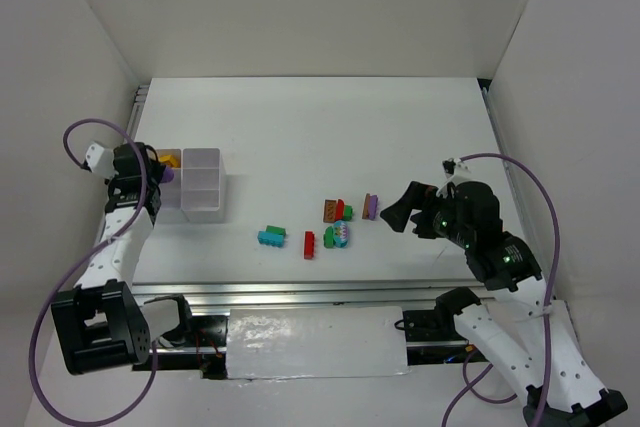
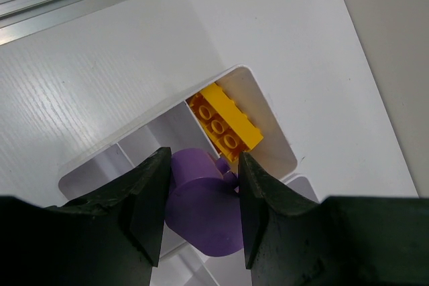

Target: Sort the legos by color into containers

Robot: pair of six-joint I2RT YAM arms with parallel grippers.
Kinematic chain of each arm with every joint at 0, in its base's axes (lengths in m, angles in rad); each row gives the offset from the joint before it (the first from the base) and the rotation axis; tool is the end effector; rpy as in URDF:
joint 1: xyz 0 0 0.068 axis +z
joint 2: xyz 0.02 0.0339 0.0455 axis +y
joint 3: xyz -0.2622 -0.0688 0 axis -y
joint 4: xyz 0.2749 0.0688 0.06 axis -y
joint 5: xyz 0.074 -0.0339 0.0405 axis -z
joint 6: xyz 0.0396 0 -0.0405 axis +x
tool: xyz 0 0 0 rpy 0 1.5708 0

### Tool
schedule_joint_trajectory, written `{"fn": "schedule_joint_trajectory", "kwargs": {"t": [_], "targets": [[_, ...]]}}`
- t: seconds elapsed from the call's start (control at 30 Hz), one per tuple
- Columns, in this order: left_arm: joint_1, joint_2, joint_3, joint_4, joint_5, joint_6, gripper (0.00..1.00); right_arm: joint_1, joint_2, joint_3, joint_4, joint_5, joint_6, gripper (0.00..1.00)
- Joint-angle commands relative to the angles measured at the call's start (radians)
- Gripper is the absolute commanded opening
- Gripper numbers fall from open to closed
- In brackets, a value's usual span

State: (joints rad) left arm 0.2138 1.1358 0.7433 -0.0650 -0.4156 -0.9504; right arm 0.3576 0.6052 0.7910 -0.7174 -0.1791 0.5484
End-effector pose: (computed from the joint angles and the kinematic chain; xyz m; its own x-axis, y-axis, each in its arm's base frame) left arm 0.2755 0.0762 0.2529 0.1950 -0.7194 -0.6667 -0.6698 0.3988 -0.6263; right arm 0.1482 0.0629 0.3152 -0.6598 0.3011 -0.6885 -0.1691 0.8332 0.5264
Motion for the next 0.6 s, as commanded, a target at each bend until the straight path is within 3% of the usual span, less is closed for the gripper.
{"fn": "schedule_joint_trajectory", "kwargs": {"t": [0.0, 0.37, 0.57], "targets": [[0.007, 0.024, -0.004, 0.051, -0.026, -0.028, 0.09, 0.011, -0.019, 0.014, 0.044, 0.012, -0.016, 1.00], [0.010, 0.056, -0.018, 0.068, -0.034, -0.050, 0.21, 0.009, -0.013, 0.011, 0.050, 0.003, -0.018, 1.00], [0.013, 0.074, -0.019, 0.077, -0.034, -0.045, 0.40, 0.009, -0.015, 0.008, 0.053, 0.007, -0.018, 0.99]]}}
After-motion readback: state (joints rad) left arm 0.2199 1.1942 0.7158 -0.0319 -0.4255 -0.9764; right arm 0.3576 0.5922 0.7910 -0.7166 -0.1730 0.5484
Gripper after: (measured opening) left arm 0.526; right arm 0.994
